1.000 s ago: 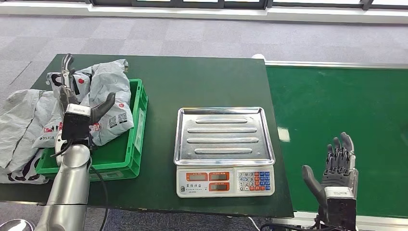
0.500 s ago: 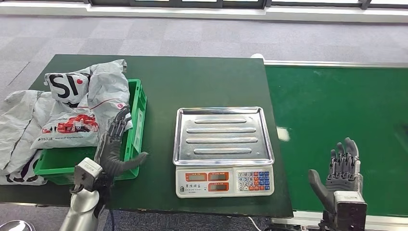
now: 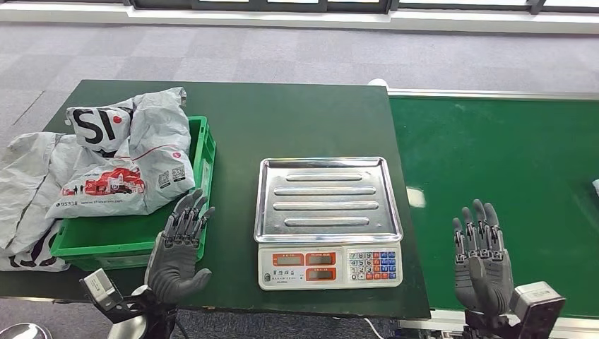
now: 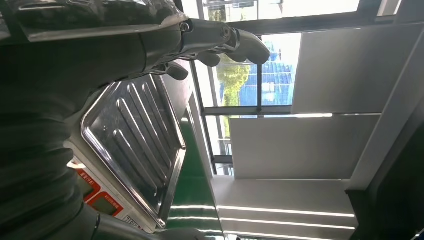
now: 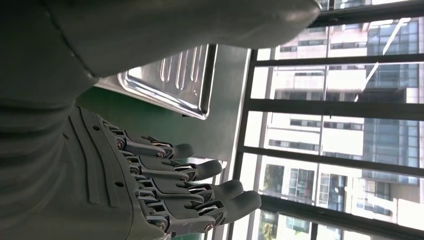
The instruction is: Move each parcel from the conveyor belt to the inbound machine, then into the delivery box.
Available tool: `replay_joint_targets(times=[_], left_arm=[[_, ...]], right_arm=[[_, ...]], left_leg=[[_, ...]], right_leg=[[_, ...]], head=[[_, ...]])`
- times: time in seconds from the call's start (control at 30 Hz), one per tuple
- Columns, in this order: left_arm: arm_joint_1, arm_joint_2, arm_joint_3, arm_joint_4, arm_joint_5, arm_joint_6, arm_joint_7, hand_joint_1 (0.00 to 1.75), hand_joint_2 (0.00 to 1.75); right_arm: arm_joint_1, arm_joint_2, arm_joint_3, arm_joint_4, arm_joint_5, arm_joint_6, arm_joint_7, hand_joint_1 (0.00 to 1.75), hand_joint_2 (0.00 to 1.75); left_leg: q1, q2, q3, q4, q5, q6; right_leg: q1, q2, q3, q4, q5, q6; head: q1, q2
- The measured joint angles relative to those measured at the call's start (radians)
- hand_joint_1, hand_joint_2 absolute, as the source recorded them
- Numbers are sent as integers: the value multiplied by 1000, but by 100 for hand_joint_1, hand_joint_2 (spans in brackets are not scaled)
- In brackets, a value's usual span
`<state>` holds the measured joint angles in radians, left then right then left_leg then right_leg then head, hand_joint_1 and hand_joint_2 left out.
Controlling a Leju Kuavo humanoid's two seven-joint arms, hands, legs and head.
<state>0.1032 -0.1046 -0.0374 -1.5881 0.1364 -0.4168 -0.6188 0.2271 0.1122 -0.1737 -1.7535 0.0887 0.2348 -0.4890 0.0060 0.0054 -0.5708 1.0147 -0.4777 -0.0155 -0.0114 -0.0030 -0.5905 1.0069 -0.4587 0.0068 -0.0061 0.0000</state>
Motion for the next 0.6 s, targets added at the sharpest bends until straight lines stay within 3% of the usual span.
replay_joint_targets(times=[0.03, 0.17, 0.4, 0.6], left_arm=[[1, -4, 0, 1, -3, 1, 0, 0, 175], [3, -15, 0, 0, -36, 36, -5, 0, 175], [15, -37, 4, -37, -117, 167, -13, 0, 175], [25, -44, 3, -55, -138, 188, -19, 0, 175]], right_arm=[[0, 0, -2, 2, -4, 5, 0, 0, 0], [0, 0, -11, 9, -6, 31, -1, 0, 175], [-15, -4, -17, 32, 87, -10, 28, 0, 175], [-38, -14, -17, 60, 111, -40, 36, 0, 175]], left_leg=[[0, 0, 0, 0, 0, 0], [0, 0, 0, 0, 0, 0], [0, 0, 0, 0, 0, 0], [0, 0, 0, 0, 0, 0]], right_leg=[[0, 0, 0, 0, 0, 0], [0, 0, 0, 0, 0, 0], [0, 0, 0, 0, 0, 0], [0, 0, 0, 0, 0, 0]], head=[[0, 0], [0, 0], [0, 0], [0, 0]])
